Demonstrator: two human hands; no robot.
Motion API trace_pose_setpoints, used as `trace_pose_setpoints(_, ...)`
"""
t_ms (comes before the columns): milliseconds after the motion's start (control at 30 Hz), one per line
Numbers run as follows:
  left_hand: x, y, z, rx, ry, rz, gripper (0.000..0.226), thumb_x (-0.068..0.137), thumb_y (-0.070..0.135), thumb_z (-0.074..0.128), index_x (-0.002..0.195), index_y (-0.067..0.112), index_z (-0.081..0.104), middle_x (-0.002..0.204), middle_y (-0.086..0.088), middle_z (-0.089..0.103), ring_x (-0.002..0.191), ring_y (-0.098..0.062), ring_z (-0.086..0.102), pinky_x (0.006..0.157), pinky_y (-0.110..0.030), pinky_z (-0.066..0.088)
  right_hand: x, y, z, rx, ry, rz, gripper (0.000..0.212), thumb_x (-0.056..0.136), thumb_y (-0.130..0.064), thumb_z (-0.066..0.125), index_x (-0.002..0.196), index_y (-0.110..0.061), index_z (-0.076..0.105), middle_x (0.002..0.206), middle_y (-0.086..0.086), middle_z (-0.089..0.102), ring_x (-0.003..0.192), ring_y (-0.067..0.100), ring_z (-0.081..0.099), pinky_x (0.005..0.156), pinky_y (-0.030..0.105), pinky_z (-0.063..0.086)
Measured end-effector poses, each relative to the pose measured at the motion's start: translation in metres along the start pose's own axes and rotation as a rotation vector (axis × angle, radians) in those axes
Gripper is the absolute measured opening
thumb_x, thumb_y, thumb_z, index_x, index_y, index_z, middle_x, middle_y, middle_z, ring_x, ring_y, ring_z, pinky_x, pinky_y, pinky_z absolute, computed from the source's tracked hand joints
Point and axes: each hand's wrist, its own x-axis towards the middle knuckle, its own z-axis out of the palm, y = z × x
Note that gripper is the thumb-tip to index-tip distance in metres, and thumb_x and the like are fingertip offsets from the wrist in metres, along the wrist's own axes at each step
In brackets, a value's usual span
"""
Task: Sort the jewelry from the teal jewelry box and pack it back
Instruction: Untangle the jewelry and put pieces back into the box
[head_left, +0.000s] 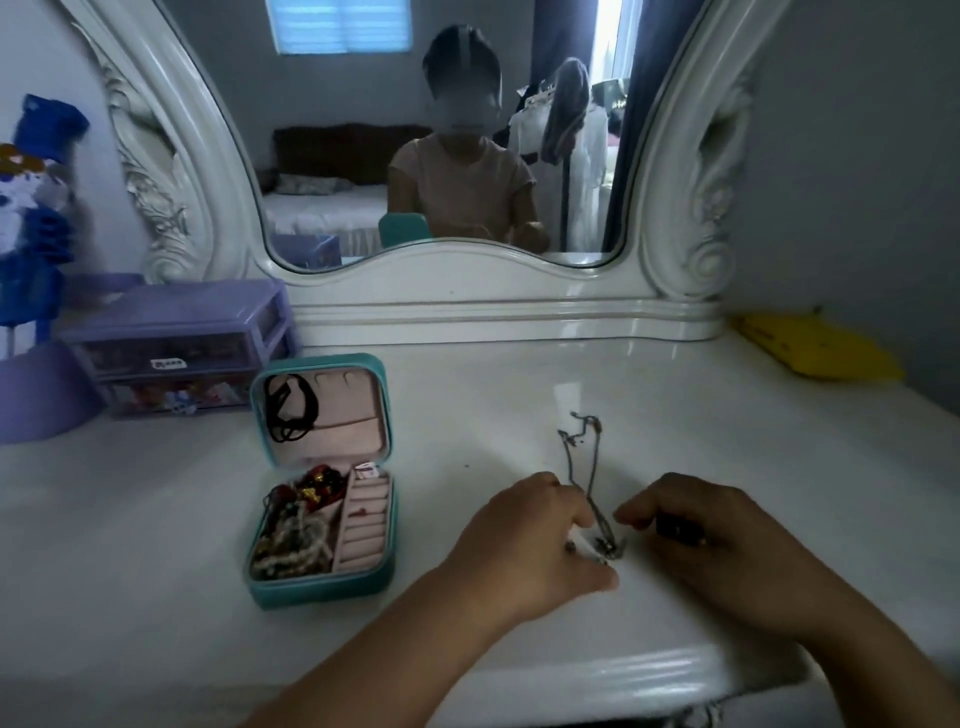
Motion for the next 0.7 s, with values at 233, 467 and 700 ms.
trace_pose_setpoints(233,0.007,0.002,0.009,-0.048,0.064,0.013,0.008,0.069,0.023,0.075,0.074,0.021,0.068,0.068,0.016,0.048,0.067,-0.005,0.054,0.062,-0.016,0.042,0.004,-0.003,0.014,-0.014,-0.039,-0.114,0.019,0.080,-0.016,0.065,0.088,-0.032,0.068,0.084,-0.008,0.054,0.078,0.007,0.056,0.065,0.014,0.040)
trace_pose_setpoints(467,0.013,-0.001,0.006,-0.010,0.019,0.009,0.007,0.078,0.017,0.068,0.081,0.020,0.073,0.082,0.008,0.070,0.076,-0.005,0.063,0.072,-0.017,0.049,0.008,0.004,0.014,-0.089,0.019,-0.111,0.013,0.084,-0.019,0.058,0.087,-0.027,0.068,0.085,-0.008,0.056,0.078,0.004,0.055,0.069,0.018,0.042)
trace_pose_setpoints(700,0.031,0.004,0.009,-0.028,0.051,-0.004,0.009,0.081,0.014,0.065,0.078,0.018,0.072,0.077,0.003,0.071,0.068,-0.005,0.063,0.067,-0.019,0.051,0.009,0.028,-0.008,-0.099,0.275,-0.007,0.006,0.083,-0.021,0.064,0.087,-0.025,0.064,0.080,-0.009,0.056,0.074,0.004,0.054,0.064,0.016,0.042)
